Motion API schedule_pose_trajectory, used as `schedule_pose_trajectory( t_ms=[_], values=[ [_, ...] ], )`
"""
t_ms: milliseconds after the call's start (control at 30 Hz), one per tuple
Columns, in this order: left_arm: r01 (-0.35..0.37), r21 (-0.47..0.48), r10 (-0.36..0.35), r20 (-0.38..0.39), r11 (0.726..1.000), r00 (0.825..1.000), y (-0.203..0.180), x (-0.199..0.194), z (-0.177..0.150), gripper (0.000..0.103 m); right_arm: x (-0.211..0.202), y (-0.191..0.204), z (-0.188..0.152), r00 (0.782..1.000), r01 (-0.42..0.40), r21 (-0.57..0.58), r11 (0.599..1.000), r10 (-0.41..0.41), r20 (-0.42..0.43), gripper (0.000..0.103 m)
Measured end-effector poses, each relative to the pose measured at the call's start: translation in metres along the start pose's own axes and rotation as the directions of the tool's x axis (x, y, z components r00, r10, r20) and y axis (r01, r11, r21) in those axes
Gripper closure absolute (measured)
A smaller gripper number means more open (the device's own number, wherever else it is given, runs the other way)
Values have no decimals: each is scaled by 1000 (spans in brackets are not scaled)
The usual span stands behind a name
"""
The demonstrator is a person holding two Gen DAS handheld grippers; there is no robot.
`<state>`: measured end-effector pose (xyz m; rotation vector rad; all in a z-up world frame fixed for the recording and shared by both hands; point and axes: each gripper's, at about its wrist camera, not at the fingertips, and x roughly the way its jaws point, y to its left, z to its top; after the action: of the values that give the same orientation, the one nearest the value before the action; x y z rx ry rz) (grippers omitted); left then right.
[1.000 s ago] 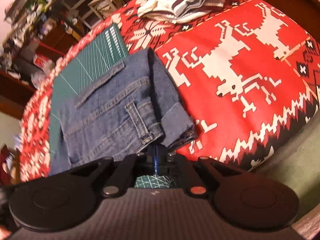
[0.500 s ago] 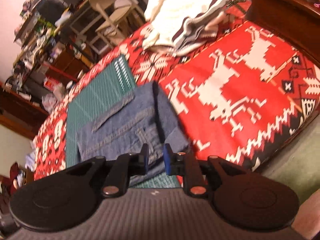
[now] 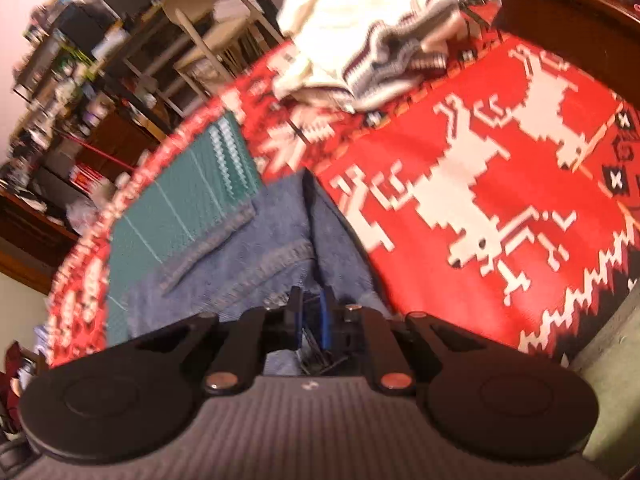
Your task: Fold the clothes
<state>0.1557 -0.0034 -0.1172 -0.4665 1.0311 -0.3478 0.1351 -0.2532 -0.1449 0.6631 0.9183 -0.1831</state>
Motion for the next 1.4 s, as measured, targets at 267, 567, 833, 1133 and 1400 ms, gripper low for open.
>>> schedule_pose_trajectory(
  t_ms=[267,567,833,1133,1400],
  values=[
    [3,-22,-4,-18,1000,1000,5,1,-1,86,-5,-12,-6,1000,3,56,998,-2,-27,97],
    [-14,20,14,-7,1000,1000,-2,-8,-5,80,-35,15,-17,999,0,-122,992,6,49,82],
    [-58,83,53,59,995,997,-14,-30,-8,44,-52,35,-22,993,4,-236,972,24,114,58],
    [-195,231,145,218,953,965,-41,-39,8,15,-67,57,-16,984,29,-378,925,40,172,1],
    [-303,362,209,276,882,938,-55,-15,32,10,-56,55,15,967,82,-469,879,43,250,1]
  ],
)
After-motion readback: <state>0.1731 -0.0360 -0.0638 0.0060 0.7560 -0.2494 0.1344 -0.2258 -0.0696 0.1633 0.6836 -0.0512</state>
